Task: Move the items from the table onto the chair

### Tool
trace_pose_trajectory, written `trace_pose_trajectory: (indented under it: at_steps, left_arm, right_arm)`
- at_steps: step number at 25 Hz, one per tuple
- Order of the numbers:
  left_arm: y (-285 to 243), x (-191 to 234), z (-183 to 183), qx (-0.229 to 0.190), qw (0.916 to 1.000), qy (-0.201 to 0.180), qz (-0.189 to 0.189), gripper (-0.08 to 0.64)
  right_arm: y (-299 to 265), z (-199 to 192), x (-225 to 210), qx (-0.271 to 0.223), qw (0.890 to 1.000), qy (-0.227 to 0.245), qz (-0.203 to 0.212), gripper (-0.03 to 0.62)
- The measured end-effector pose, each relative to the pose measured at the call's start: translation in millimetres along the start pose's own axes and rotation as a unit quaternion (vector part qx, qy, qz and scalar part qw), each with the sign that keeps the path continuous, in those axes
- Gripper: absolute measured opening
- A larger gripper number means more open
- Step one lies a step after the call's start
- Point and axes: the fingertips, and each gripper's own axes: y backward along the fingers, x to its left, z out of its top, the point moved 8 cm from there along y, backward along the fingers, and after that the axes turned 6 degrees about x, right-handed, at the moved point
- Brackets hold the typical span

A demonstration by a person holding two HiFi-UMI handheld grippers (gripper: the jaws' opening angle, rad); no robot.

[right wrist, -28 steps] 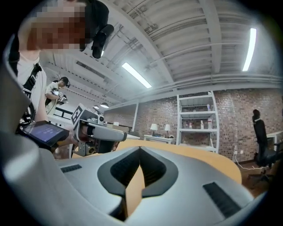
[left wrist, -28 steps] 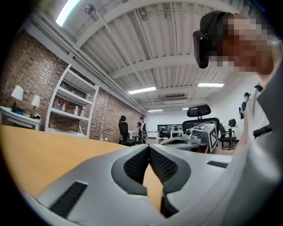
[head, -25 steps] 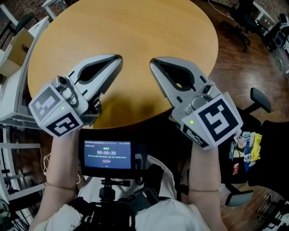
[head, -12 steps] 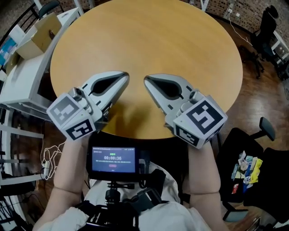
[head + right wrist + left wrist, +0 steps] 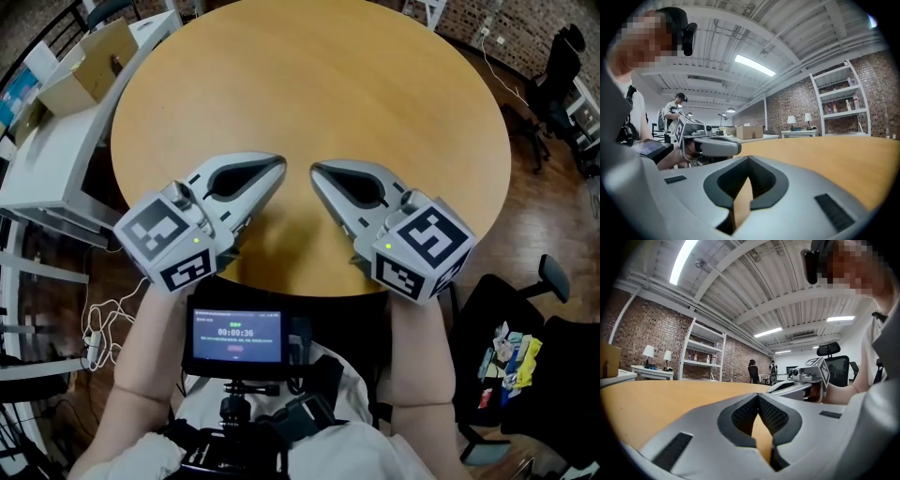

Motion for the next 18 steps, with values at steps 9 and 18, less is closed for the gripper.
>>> trace_pose_trajectory:
  at_steps: [9,18]
  left_arm:
    - [-13,5,-8,0.047,0.9987,0.019,0.005,0.009]
    - [-21,5,-7,0.05,0.9985,0.022,0.012,0.008]
  right_arm:
    - [-3,0,1,0.008,1.0,-0.004,0.002,0.0]
    - [1,-1,-3,0.008,1.0,-0.002,0.002,0.0]
